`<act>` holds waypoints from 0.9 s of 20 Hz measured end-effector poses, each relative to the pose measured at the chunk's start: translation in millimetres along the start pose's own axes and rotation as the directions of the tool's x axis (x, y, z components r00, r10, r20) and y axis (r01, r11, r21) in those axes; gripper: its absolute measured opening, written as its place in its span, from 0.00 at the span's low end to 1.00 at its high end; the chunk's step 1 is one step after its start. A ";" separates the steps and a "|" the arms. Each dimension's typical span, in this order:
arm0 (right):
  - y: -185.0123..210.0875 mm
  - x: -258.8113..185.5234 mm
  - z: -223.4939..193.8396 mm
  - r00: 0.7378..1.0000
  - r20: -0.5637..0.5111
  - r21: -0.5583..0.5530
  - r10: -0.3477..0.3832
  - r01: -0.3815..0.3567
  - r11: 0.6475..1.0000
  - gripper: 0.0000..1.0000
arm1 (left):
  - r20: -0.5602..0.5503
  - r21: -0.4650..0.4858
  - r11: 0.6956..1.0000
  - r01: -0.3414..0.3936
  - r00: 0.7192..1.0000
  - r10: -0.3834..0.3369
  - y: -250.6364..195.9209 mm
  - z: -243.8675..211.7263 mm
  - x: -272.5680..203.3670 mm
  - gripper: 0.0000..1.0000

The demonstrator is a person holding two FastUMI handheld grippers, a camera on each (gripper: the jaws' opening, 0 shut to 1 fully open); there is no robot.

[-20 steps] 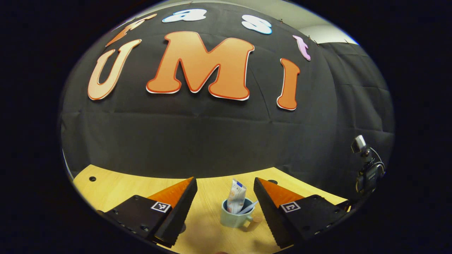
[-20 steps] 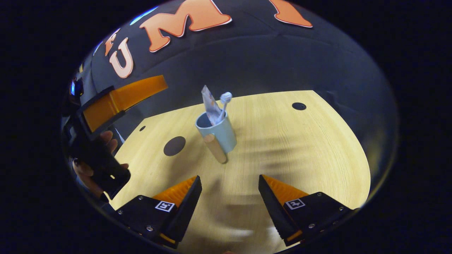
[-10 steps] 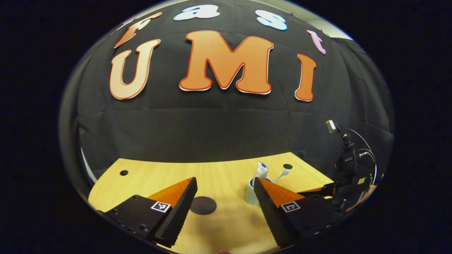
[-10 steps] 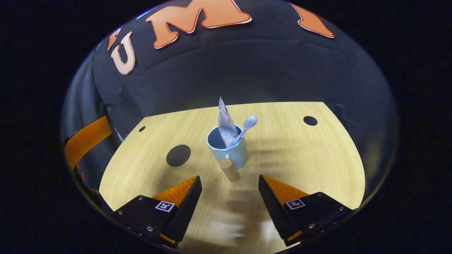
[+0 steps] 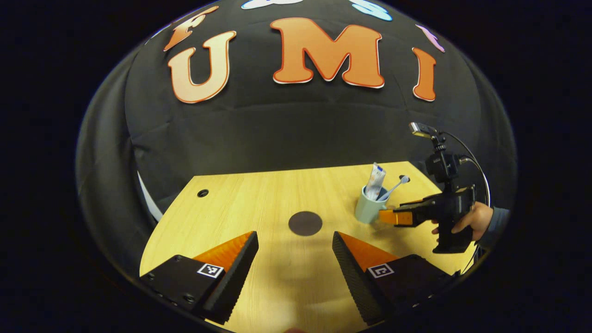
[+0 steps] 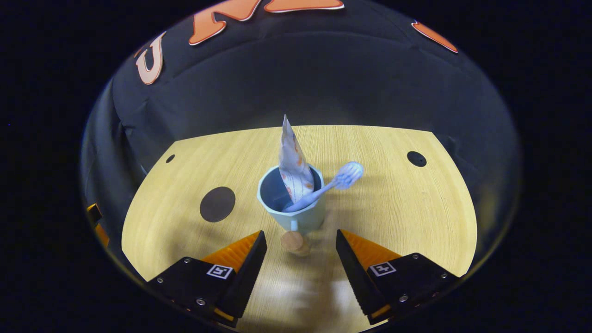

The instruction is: Put the toothbrush and toothpaste on the desktop into the cup, then pick up the cup and place it on the coaster on the desktop.

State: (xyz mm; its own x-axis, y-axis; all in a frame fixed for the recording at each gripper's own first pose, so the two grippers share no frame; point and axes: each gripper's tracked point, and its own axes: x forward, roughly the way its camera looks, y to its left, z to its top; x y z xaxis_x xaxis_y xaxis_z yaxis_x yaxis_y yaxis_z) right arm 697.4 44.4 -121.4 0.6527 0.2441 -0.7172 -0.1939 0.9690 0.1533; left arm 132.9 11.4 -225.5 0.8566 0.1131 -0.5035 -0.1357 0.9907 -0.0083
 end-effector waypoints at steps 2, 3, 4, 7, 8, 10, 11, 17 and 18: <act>-0.6 12.2 -0.1 1.000 -0.011 0.010 -0.008 0.009 1.000 0.87 | -0.045 -0.007 1.000 -0.014 0.999 0.014 8.5 -11.6 -2.3 0.97; -1.9 19.4 -1.6 1.000 -0.025 0.015 -0.019 0.020 1.000 0.85 | -0.066 -0.019 1.000 -0.019 0.998 0.017 11.2 -17.8 -1.4 0.97; -2.9 23.4 -4.6 0.999 -0.037 0.022 -0.025 0.026 0.999 0.80 | -0.091 -0.032 0.999 -0.021 0.996 0.018 12.7 -24.7 -0.2 0.97; 0.5 31.4 -10.6 0.997 -0.070 0.051 -0.023 0.026 0.998 0.64 | -0.186 -0.082 0.996 -0.023 0.983 0.008 14.0 -50.9 5.9 0.98; 2.7 33.8 -13.8 0.997 -0.077 0.052 -0.016 0.020 0.998 0.52 | -0.226 -0.105 0.994 -0.010 0.974 -0.014 11.4 -60.4 5.8 0.98; 4.8 36.1 -16.4 0.996 -0.083 0.034 -0.015 0.018 0.999 0.36 | -0.280 -0.141 0.990 0.007 0.959 -0.046 7.5 -73.5 4.4 0.98; 3.7 37.1 -13.5 0.997 -0.065 0.000 -0.033 0.033 0.999 0.34 | -0.295 -0.153 0.988 0.006 0.954 -0.051 6.9 -76.2 6.0 0.98; 10.9 36.7 -12.5 0.998 -0.054 -0.028 -0.029 0.027 0.999 0.16 | -0.318 -0.153 0.988 -0.005 0.947 -0.045 9.2 -81.4 8.7 0.98; 10.9 35.9 -12.8 0.998 -0.056 -0.034 -0.041 0.039 0.999 0.16 | -0.317 -0.152 0.988 -0.005 0.947 -0.044 8.8 -81.3 7.7 0.98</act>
State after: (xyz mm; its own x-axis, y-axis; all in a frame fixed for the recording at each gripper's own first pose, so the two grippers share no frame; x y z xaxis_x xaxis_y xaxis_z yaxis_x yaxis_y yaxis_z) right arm 709.3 63.2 -154.1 0.6183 0.2015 -0.7597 -0.1925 0.9760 0.1021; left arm 97.8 14.9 -299.8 0.6594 0.0393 -0.7507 -0.2138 0.9672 -0.1371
